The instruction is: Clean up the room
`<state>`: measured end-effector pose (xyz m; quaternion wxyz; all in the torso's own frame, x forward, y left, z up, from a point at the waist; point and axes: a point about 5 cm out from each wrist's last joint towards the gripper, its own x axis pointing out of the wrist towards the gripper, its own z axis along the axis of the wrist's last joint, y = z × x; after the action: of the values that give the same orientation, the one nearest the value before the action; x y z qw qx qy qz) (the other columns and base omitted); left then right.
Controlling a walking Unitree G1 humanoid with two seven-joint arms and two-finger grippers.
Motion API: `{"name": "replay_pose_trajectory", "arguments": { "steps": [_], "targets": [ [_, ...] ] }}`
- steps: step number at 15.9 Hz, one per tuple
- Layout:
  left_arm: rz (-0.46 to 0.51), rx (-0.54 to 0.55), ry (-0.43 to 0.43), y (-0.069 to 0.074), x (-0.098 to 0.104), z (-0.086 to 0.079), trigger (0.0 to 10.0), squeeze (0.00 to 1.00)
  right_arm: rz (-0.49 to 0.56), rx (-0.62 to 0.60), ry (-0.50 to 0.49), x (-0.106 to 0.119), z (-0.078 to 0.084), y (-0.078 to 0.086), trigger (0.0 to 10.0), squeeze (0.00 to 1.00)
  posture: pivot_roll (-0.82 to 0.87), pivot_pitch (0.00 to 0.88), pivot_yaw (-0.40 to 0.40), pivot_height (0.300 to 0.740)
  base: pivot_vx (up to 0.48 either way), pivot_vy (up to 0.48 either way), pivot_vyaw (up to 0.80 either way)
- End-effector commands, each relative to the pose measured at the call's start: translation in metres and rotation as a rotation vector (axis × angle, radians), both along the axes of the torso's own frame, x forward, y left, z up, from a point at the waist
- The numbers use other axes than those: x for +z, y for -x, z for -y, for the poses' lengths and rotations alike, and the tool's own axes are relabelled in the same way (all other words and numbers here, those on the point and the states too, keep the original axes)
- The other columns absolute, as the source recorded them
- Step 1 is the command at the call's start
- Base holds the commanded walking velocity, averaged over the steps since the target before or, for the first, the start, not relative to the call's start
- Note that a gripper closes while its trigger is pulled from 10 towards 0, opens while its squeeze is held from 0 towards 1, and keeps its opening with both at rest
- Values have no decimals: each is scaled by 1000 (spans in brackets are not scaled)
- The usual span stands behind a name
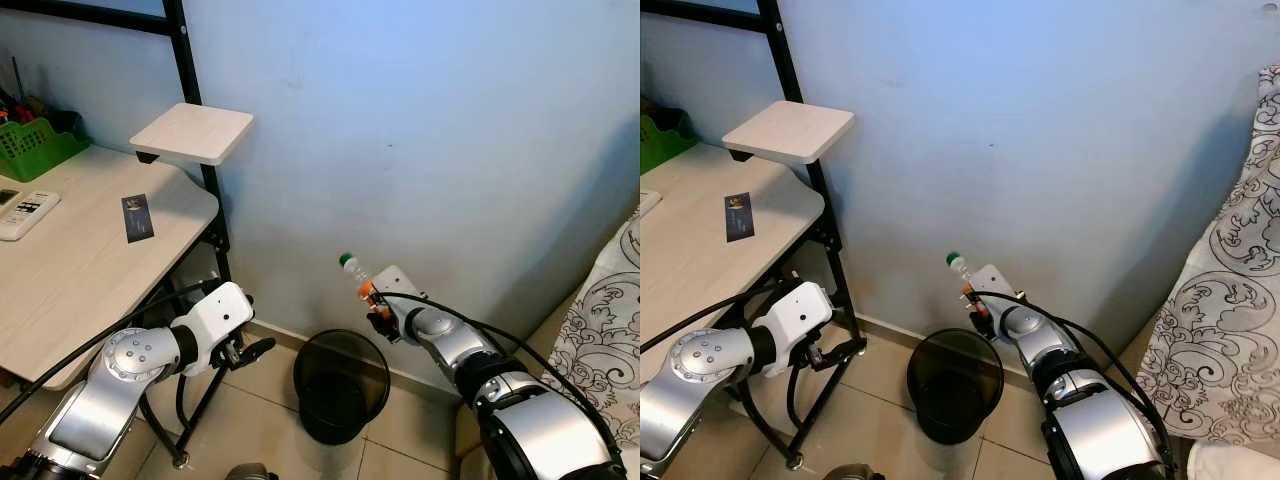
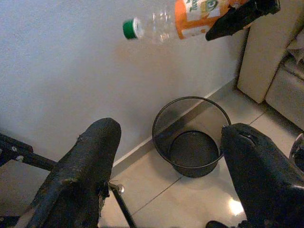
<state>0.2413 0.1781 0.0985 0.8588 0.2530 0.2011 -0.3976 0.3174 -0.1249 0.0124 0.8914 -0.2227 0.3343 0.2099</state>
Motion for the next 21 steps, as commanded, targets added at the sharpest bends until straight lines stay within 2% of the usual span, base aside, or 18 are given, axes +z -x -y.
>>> {"name": "replay_pose_trajectory", "arguments": {
  "steps": [1,6,8,10,12,13,15,17,19,21],
  "targets": [
    [3,-19,-9,-1,1,2,10000,0,1,-12,-7,1,1,-1,10000,1000,183,0,-23,740,0,0,0],
    [2,-20,-8,-1,1,2,10000,0,-14,-16,-20,-4,1,3,10000,1000,183,0,-24,740,0,0,0],
    [14,1,9,-1,1,3,10000,0,-2,-52,-65,-3,5,3,10000,1000,187,0,-30,740,0,0,0],
    [44,74,68,-2,4,5,10000,0,77,-167,-158,6,17,-4,10000,1000,192,0,-37,740,0,0,0],
    [144,304,212,-11,14,6,10000,0,280,-336,-387,35,38,-9,10000,1000,169,0,-30,740,0,0,-225],
    [179,403,244,-13,14,3,10000,0,338,-368,-438,45,45,-1,10000,1000,145,0,-27,740,0,0,-744],
    [195,477,286,-9,14,4,10000,0,399,-419,-531,58,47,20,10000,1000,124,0,-33,740,0,0,-747],
    [201,521,315,-6,16,6,10000,0,433,-413,-628,68,36,42,10000,1000,97,0,-30,740,0,0,-763],
    [198,552,329,-7,18,7,10000,0,432,-391,-664,71,28,51,10000,1000,81,0,-18,740,0,0,-769],
    [208,512,300,-8,19,10,10000,0,447,-432,-679,77,32,58,10000,1000,67,0,1,740,0,0,-769]
  ]
}}
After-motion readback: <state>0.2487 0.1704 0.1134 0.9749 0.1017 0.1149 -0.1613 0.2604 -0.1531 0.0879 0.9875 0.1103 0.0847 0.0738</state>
